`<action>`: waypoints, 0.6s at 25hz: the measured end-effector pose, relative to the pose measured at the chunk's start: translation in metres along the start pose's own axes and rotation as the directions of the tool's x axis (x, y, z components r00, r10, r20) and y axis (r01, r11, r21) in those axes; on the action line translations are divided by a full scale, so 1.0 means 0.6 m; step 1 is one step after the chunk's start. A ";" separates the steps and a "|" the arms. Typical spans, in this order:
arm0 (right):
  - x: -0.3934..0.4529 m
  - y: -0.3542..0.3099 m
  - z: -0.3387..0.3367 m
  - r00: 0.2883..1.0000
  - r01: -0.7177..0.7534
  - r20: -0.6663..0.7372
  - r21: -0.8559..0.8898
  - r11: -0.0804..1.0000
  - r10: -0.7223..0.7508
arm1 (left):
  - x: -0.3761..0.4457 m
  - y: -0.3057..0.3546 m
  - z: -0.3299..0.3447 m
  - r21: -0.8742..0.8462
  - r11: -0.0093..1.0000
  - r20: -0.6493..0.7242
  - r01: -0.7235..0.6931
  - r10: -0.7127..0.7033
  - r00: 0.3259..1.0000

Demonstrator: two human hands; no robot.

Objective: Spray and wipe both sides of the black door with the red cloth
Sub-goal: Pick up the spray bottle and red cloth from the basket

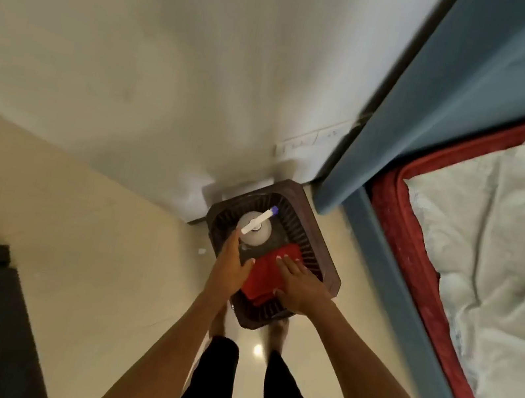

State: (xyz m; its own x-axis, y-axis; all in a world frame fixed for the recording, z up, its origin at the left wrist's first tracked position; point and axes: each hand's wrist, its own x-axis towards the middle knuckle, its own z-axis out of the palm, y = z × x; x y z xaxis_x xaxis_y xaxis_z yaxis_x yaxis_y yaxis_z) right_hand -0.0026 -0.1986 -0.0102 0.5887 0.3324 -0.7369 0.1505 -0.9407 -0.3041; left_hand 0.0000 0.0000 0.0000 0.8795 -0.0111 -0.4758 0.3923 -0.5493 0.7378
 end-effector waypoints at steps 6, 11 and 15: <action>0.111 0.007 0.049 0.998 -0.061 0.021 -0.137 0.989 0.065 | 0.128 -0.044 0.020 -0.068 0.987 0.089 0.144 -0.138 0.986; 0.153 0.006 0.054 0.989 -0.082 -0.145 -0.288 0.954 0.041 | 0.168 -0.066 0.024 -0.092 0.993 0.058 0.075 -0.070 0.996; 0.154 -0.009 0.064 0.984 -0.110 -0.168 -0.310 0.944 0.059 | 0.185 -0.059 0.022 -0.049 0.997 0.078 -0.066 0.070 0.995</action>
State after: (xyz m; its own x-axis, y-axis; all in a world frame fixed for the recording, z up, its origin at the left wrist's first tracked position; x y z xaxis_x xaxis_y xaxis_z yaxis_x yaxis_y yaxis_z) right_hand 0.0201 -0.1601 -0.0998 0.7215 0.2598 -0.6418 0.3235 -0.9460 -0.0194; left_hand 0.0803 0.0075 -0.0853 0.8812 -0.1143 -0.4588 0.3459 -0.5058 0.7903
